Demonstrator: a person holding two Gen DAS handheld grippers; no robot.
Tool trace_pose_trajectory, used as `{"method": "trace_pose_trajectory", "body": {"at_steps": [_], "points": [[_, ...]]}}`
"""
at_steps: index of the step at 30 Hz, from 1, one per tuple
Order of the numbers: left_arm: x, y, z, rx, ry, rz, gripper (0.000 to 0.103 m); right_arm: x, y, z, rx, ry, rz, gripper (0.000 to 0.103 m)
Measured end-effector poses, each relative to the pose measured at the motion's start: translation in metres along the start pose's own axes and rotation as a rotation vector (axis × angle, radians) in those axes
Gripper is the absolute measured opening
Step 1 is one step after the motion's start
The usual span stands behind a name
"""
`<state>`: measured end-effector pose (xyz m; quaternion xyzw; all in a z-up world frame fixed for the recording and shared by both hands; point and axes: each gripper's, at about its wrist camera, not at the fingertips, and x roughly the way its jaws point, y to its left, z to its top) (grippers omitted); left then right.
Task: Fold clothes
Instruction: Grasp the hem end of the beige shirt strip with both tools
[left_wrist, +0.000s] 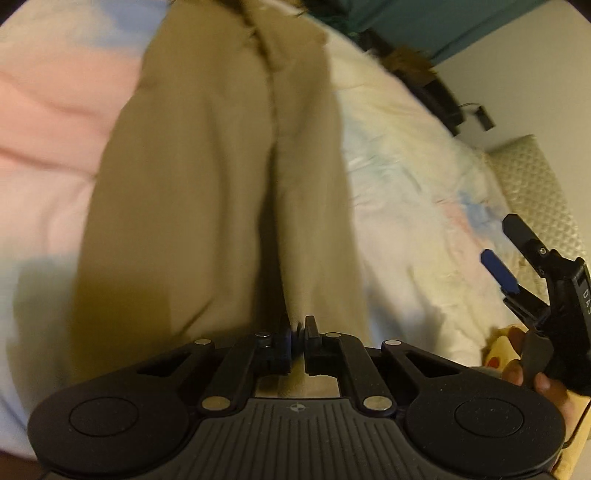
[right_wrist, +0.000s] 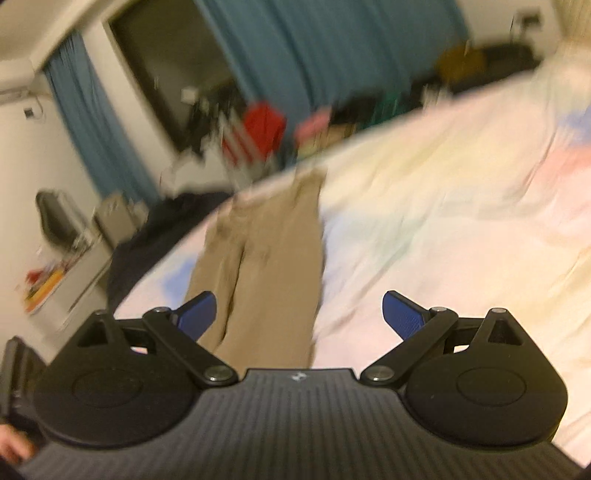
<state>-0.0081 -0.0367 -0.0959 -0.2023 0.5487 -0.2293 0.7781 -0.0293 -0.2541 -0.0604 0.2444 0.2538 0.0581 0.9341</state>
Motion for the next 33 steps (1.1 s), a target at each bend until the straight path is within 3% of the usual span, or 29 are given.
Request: {"method": "trace_pose_trajectory", "body": {"at_steps": [1, 5, 8, 10, 12, 14, 19, 21, 23, 26, 33], "points": [[-0.001, 0.002, -0.001, -0.001, 0.01, 0.0, 0.015, 0.006, -0.002, -0.002, 0.022, 0.052, 0.02, 0.098], [-0.02, 0.014, -0.003, -0.027, -0.033, -0.021, 0.047, 0.024, -0.006, -0.012, 0.12, 0.205, 0.104, 0.097], [-0.039, 0.032, -0.001, -0.069, -0.127, 0.055, 0.054, 0.039, -0.008, -0.021, 0.192, 0.33, 0.172, 0.097], [-0.049, 0.044, 0.001, -0.119, -0.194, 0.119, 0.054, 0.052, -0.009, -0.028, 0.238, 0.412, 0.196, 0.096], [-0.053, 0.053, 0.002, -0.175, -0.257, 0.16, 0.054, 0.063, -0.007, -0.032, 0.253, 0.47, 0.182, 0.076], [-0.053, 0.059, 0.002, -0.212, -0.279, 0.193, 0.054, 0.073, -0.006, -0.036, 0.269, 0.524, 0.167, 0.076], [-0.037, 0.064, 0.006, -0.233, -0.181, 0.185, 0.049, 0.084, -0.005, -0.045, 0.279, 0.612, 0.158, 0.065], [-0.033, 0.061, 0.007, -0.225, -0.151, 0.167, 0.042, 0.083, -0.002, -0.047, 0.264, 0.63, 0.156, 0.047], [-0.031, 0.06, 0.003, -0.227, -0.126, 0.153, 0.032, 0.079, -0.001, -0.046, 0.257, 0.649, 0.159, 0.041], [-0.028, 0.061, -0.001, -0.248, -0.08, 0.133, 0.024, 0.072, 0.001, -0.047, 0.233, 0.674, 0.183, 0.041], [-0.012, 0.069, 0.001, -0.278, -0.022, 0.151, 0.027, 0.081, 0.007, -0.049, 0.197, 0.717, 0.16, 0.042]]}}
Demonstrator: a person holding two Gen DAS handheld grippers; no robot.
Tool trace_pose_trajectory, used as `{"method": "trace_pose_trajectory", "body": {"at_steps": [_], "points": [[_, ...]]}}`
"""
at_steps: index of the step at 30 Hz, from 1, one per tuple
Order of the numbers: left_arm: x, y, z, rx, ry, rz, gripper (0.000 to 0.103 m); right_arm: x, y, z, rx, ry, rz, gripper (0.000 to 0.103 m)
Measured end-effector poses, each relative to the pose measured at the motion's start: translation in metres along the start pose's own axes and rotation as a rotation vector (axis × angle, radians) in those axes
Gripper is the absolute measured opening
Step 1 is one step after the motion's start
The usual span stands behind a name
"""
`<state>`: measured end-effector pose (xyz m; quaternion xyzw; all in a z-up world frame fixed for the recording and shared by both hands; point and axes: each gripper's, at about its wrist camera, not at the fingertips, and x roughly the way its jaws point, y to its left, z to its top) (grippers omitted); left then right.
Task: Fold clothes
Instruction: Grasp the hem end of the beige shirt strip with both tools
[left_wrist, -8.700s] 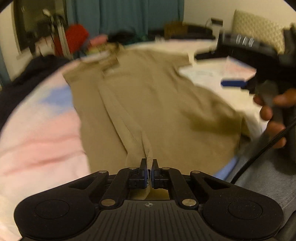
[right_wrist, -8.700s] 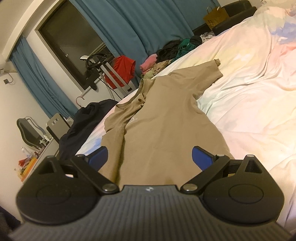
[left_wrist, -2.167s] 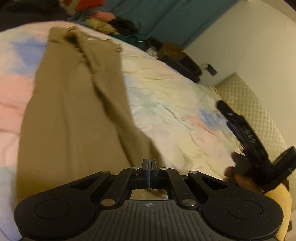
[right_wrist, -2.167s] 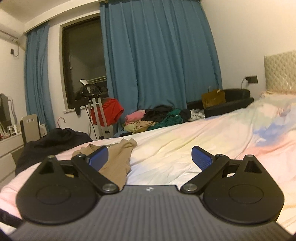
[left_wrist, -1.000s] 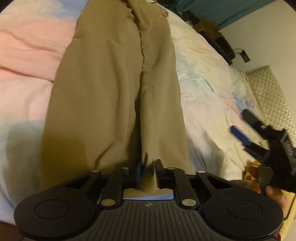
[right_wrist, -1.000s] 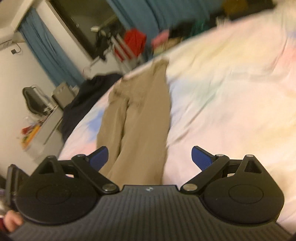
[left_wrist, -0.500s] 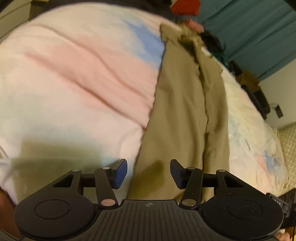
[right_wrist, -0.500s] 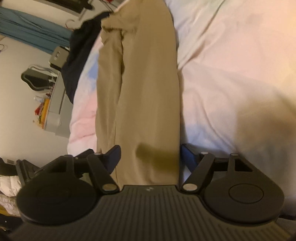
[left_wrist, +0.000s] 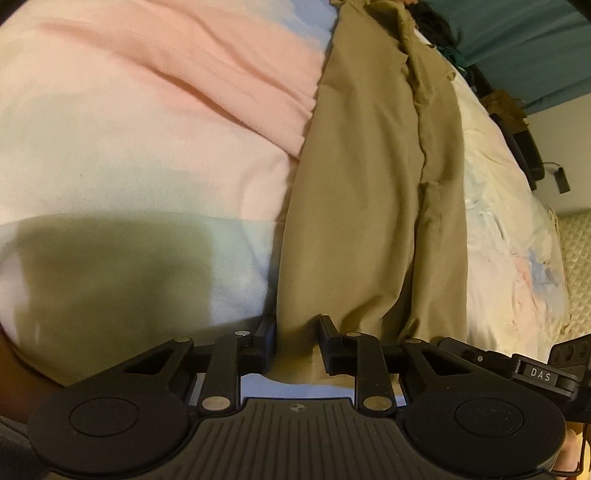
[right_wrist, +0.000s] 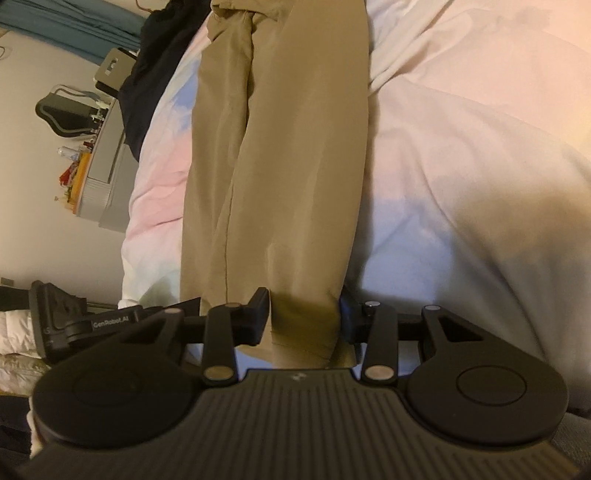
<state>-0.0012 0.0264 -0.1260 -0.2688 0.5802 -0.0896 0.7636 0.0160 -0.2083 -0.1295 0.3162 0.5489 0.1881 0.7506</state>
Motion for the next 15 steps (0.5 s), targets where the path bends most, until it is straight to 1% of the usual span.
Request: {"method": "trace_pose_trajectory", "body": {"at_steps": [1, 2, 3, 4, 7, 8, 10, 11, 12, 13, 14, 15], "points": [[0.0, -0.001, 0.0, 0.003, -0.003, -0.021, 0.028, 0.0, 0.002, -0.001, -0.019, 0.007, 0.006, 0.042], [0.0, -0.002, -0.001, 0.014, -0.008, -0.051, 0.026, 0.001, 0.005, -0.001, -0.038, 0.014, 0.012, 0.042], [0.0, -0.005, -0.002, 0.03, -0.012, -0.067, 0.021, 0.001, 0.007, -0.002, -0.058, 0.02, 0.018, 0.042], [0.0, -0.009, -0.004, 0.051, -0.015, -0.073, 0.02, 0.001, 0.008, -0.003, -0.065, 0.022, 0.011, 0.042], [0.005, -0.013, -0.003, 0.053, 0.004, -0.056, 0.023, 0.002, 0.009, -0.003, -0.065, 0.029, -0.007, 0.041], [0.007, -0.012, -0.001, 0.043, 0.018, -0.052, 0.03, 0.003, 0.01, -0.003, -0.069, 0.033, -0.017, 0.041], [0.012, -0.012, 0.002, 0.034, 0.037, -0.047, 0.031, 0.004, 0.013, -0.004, -0.086, 0.038, -0.044, 0.041], [0.012, -0.015, 0.001, 0.046, 0.035, -0.044, 0.031, 0.005, 0.015, -0.005, -0.099, 0.038, -0.061, 0.039], [0.013, -0.018, 0.001, 0.061, 0.031, -0.041, 0.03, 0.006, 0.017, -0.006, -0.112, 0.038, -0.077, 0.033], [0.012, -0.02, 0.0, 0.071, 0.018, -0.045, 0.029, 0.006, 0.02, -0.008, -0.127, 0.032, -0.096, 0.031], [0.011, -0.021, 0.0, 0.078, 0.0, -0.056, 0.017, 0.005, 0.022, -0.009, -0.142, 0.024, -0.114, 0.028], [0.01, -0.021, 0.0, 0.084, -0.018, -0.066, 0.008, 0.005, 0.026, -0.01, -0.158, 0.017, -0.128, 0.023]]}}
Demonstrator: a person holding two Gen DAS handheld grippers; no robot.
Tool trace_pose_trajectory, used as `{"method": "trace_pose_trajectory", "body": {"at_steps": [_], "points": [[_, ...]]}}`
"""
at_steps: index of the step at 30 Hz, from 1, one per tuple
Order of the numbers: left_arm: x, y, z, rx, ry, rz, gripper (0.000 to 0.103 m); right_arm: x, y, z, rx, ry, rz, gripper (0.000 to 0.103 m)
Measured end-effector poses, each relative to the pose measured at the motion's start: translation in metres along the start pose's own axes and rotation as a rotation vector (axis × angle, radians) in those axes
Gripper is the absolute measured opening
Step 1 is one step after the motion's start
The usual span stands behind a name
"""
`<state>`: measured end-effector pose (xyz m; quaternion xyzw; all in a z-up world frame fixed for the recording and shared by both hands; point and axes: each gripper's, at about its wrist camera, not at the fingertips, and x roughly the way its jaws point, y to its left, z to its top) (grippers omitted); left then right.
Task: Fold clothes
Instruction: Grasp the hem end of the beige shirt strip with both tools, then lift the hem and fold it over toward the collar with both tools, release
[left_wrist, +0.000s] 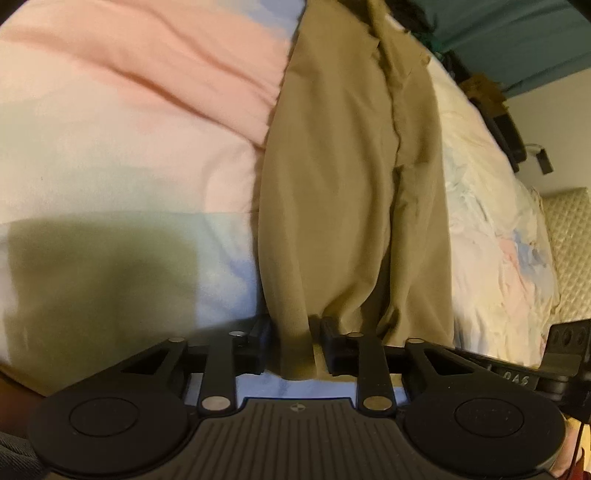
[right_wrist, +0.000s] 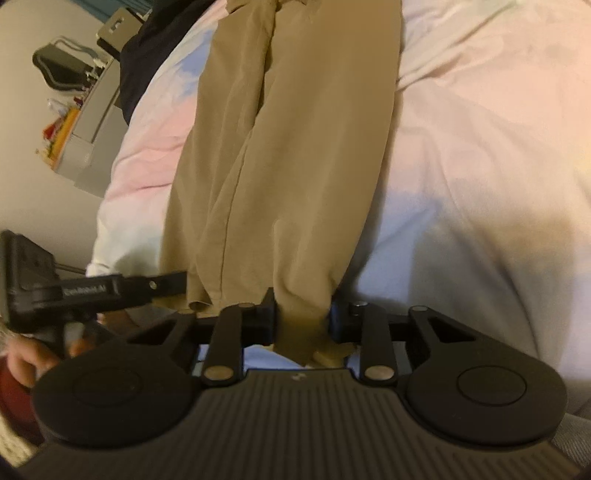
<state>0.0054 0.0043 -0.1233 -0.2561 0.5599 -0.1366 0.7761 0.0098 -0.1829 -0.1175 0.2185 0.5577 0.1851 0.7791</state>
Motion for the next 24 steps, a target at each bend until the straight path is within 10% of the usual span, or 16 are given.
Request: {"method": "trace_pose_trajectory", "body": {"at_steps": [16, 24], "points": [[-0.136, -0.058, 0.017, 0.03, -0.368, -0.297, 0.005, -0.148, 0.026, -0.004, 0.076, -0.458, 0.253, 0.009], [-0.19, -0.065, -0.057, 0.007, -0.428, -0.354, 0.004, -0.196, 0.033, -0.054, 0.024, -0.493, 0.279, 0.009]]}}
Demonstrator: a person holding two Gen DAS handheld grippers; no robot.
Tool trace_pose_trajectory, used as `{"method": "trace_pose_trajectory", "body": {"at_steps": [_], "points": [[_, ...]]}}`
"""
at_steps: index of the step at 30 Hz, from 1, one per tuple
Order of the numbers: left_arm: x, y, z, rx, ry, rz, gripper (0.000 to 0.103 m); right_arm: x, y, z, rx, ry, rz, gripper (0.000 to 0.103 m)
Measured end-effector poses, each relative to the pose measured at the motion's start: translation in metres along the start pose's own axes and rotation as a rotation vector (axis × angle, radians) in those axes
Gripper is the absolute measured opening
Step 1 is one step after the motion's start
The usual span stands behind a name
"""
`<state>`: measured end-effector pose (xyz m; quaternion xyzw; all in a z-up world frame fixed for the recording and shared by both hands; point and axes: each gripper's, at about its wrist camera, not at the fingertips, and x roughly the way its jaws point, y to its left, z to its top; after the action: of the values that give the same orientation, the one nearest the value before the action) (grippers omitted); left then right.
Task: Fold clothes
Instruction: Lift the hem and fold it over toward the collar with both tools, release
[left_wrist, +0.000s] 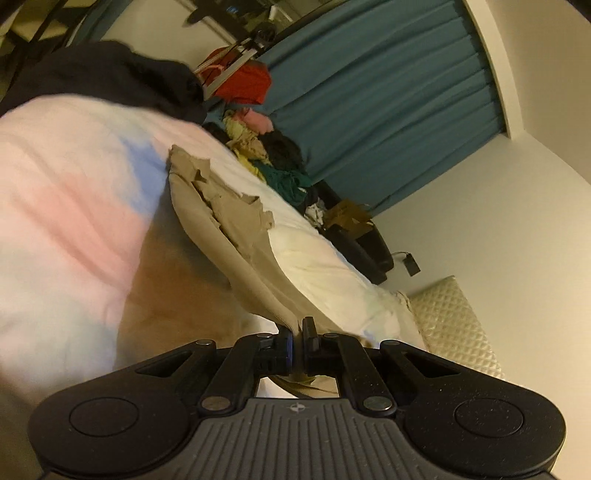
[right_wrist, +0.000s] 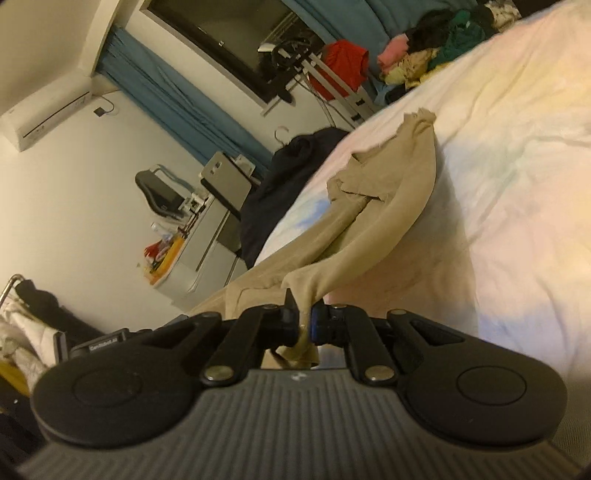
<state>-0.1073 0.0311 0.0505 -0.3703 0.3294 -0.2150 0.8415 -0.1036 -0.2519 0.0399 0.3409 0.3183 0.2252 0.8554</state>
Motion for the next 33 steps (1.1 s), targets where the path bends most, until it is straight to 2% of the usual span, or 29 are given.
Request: {"method": "trace_pose_trajectory", "body": {"at_steps": [3, 5, 8, 11, 17, 21, 28, 33], "points": [[-0.02, 0.005, -0.028, -0.054, -0.004, 0.003, 0.004, -0.015, -0.006, -0.021, 0.008, 0.026, -0.004, 0.009], [-0.027, 0.011, -0.034, -0.071, -0.013, 0.006, 0.004, -0.015, -0.009, -0.027, 0.015, 0.033, -0.007, 0.009], [-0.012, 0.015, -0.025, -0.077, -0.019, 0.028, 0.004, -0.006, -0.012, -0.028, 0.028, 0.034, -0.005, 0.009], [0.008, 0.017, 0.004, -0.012, -0.055, 0.118, 0.005, 0.018, -0.016, -0.006, 0.047, -0.002, 0.005, 0.009], [0.076, 0.022, 0.075, 0.087, -0.1, 0.205, 0.005, 0.096, -0.029, 0.058, 0.052, -0.084, -0.045, 0.009], [0.127, 0.028, 0.108, 0.168, -0.128, 0.27, 0.005, 0.145, -0.038, 0.09, -0.018, -0.111, -0.128, 0.009], [0.218, 0.071, 0.144, 0.274, -0.113, 0.342, 0.005, 0.216, -0.085, 0.112, -0.037, -0.136, -0.212, 0.009], [0.274, 0.104, 0.153, 0.359, -0.072, 0.383, 0.005, 0.256, -0.105, 0.119, -0.171, -0.126, -0.298, 0.009]]}}
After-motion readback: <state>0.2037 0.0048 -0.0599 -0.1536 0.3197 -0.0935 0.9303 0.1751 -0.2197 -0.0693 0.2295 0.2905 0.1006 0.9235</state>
